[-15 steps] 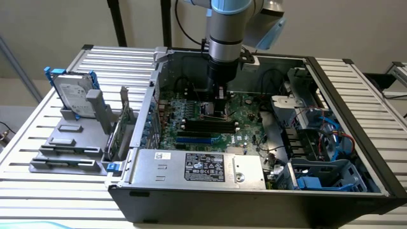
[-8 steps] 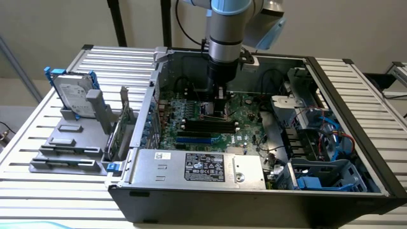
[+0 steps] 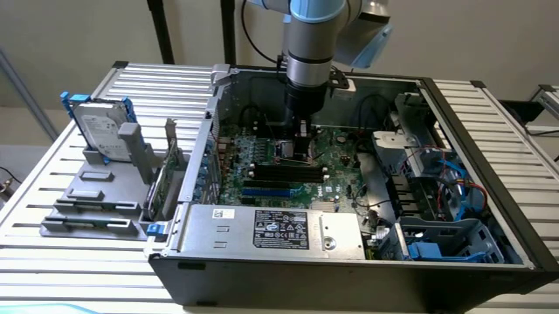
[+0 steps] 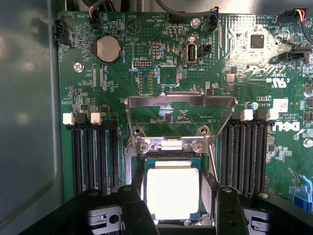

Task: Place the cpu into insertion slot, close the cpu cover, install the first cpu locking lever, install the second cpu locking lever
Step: 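Place the cpu into insertion slot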

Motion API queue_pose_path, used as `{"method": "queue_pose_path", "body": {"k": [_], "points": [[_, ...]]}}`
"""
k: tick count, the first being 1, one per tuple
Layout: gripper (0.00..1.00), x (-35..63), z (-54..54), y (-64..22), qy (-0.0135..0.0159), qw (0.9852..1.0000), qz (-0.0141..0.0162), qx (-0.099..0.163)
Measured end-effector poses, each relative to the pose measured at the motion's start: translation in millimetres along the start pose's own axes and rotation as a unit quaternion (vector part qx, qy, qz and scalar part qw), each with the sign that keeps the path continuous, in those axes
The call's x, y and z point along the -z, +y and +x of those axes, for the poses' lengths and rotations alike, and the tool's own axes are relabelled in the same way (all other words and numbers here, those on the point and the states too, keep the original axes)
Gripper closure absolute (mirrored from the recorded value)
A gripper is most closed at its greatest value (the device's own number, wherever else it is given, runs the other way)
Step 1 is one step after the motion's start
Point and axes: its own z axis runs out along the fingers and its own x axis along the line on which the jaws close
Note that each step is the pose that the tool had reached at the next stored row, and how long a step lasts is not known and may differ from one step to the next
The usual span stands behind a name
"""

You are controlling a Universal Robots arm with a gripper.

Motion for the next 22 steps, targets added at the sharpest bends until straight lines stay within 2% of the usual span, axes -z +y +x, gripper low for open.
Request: {"method": "queue_pose_path", "body": {"k": [22], "points": [[0.46, -3.1, 0.2, 0.1, 0.0018, 1.0, 0.0001, 0.0]]}}
